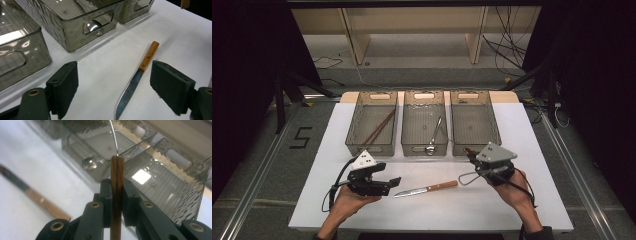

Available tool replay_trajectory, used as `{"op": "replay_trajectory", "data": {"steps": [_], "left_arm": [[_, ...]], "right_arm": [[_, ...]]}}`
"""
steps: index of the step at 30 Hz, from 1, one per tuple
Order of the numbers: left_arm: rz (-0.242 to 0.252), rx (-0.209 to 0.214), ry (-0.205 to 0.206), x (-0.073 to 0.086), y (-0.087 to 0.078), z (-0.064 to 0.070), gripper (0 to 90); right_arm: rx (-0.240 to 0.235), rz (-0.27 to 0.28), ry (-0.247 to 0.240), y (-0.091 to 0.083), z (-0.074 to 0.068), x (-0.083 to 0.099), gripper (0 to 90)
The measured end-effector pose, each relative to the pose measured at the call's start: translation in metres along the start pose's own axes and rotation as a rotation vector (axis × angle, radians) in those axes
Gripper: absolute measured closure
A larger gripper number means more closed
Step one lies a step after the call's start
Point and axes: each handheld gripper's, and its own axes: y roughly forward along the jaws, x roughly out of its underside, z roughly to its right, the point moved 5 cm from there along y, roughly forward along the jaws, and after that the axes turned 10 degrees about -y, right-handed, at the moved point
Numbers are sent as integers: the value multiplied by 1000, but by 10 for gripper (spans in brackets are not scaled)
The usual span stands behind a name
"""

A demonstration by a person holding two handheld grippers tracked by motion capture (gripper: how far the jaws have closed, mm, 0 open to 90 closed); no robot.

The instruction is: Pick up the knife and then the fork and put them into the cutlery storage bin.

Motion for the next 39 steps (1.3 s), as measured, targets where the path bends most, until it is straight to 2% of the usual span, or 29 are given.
{"op": "replay_trajectory", "data": {"steps": [4,8,11,16,19,28,39], "left_arm": [[32,1,8,7,-1,0,215],[35,2,-6,15,1,-5,213],[49,-7,-7,19,1,-10,211],[66,-18,-8,23,0,-14,211],[76,-42,21,26,0,-14,212],[93,-45,13,30,-2,-17,210],[104,-46,12,34,-2,-17,202]], "right_arm": [[-44,18,152,4,24,-2,810],[-71,5,272,11,46,-1,810],[-76,-4,333,18,60,-3,810],[-103,-29,402,30,74,-10,810],[-114,-40,437,38,81,-15,810],[-106,-97,504,65,98,-21,809],[-78,-175,577,94,108,-19,810]]}}
